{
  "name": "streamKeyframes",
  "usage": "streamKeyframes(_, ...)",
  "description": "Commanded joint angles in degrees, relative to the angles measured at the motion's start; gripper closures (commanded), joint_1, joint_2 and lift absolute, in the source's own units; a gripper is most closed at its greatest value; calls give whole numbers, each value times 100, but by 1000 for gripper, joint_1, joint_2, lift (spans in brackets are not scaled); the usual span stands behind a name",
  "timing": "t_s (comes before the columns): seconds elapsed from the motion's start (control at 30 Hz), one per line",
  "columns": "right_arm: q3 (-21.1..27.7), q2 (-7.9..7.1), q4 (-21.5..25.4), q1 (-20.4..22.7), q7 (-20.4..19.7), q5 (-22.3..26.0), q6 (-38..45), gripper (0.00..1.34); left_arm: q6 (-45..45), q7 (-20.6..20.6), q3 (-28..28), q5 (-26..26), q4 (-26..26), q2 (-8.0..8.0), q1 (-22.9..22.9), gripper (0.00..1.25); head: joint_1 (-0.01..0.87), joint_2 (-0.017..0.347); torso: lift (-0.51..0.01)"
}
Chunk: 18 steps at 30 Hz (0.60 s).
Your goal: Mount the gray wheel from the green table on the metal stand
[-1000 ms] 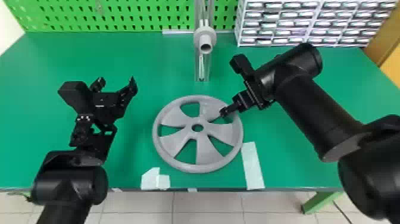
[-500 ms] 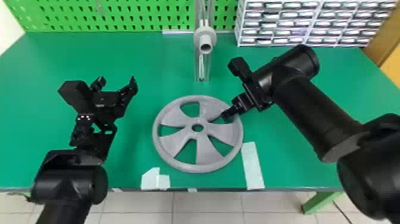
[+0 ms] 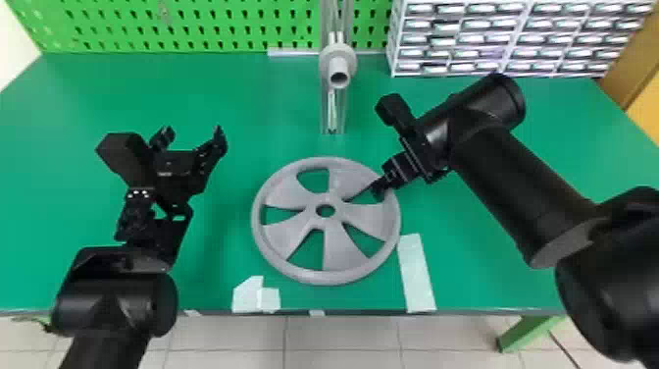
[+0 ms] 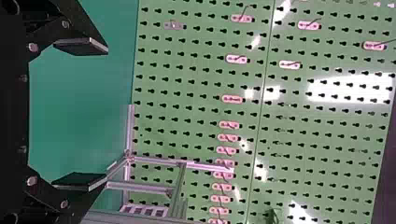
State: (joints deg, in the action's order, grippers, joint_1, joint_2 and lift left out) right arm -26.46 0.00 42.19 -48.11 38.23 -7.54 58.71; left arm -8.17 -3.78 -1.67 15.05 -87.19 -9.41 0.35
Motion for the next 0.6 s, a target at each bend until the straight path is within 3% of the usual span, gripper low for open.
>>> streamKeyframes(0.0, 0, 5, 0, -5, 0, -28, 0, 961, 0, 0, 0, 6, 0, -8, 0, 302, 868, 52, -93)
streamKeyframes(0.33, -35, 5, 97, 4, 0, -151, 0, 984, 0, 0, 0, 6, 0, -8, 18, 302, 868, 52, -93)
streamKeyframes(0.57, 44, 5, 615, 215, 0, -274, -9, 984, 0, 0, 26, 24, -35, -17, 44, 302, 868, 52, -93)
